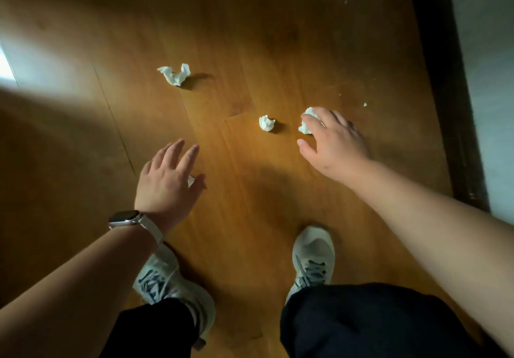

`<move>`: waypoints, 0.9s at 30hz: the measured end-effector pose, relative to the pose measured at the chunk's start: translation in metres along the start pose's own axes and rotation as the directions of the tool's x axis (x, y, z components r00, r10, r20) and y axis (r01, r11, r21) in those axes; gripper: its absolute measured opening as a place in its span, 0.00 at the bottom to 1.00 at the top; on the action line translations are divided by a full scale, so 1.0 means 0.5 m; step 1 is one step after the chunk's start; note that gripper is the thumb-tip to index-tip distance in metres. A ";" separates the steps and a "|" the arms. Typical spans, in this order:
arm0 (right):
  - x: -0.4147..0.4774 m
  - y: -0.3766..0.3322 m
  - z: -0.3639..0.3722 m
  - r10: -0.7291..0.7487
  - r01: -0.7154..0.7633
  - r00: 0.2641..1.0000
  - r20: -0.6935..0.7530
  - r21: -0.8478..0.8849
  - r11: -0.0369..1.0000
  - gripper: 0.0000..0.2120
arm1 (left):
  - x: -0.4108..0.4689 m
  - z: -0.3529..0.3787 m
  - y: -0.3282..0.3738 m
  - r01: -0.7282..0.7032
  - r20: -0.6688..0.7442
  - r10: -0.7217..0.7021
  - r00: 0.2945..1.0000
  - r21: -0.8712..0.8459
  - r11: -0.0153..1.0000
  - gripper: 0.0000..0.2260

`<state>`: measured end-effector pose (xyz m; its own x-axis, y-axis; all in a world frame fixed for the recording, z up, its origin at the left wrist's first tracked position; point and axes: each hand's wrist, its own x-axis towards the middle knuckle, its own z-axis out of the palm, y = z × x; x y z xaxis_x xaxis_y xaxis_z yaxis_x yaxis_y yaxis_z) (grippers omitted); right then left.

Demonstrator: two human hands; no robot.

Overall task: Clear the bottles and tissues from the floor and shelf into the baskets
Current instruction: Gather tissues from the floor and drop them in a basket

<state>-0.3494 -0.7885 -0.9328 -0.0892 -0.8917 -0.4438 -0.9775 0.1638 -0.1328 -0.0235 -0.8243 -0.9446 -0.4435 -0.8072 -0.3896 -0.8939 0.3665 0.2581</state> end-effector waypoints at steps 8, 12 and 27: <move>0.161 0.071 0.165 0.043 -0.041 0.998 0.042 -0.061 0.997 0.30 | 0.017 0.208 -0.046 0.125 0.121 -0.126 0.985 0.020 0.992 0.32; 0.197 0.109 0.185 0.106 -0.102 0.993 0.058 -0.069 0.992 0.33 | 0.009 0.254 -0.051 0.192 0.100 -0.192 0.976 0.007 0.981 0.32; 0.185 0.110 0.213 0.005 -0.010 0.999 0.035 0.145 0.989 0.09 | -0.036 0.288 -0.037 0.236 0.072 -0.226 0.971 -0.207 0.949 0.21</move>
<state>-0.3909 -0.8171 -1.0756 -0.0875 -0.8757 -0.4749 -0.9386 0.2321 -0.2552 -0.0081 -0.7498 -1.0697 -0.2332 -0.8337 -0.5005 -0.9399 0.0613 0.3359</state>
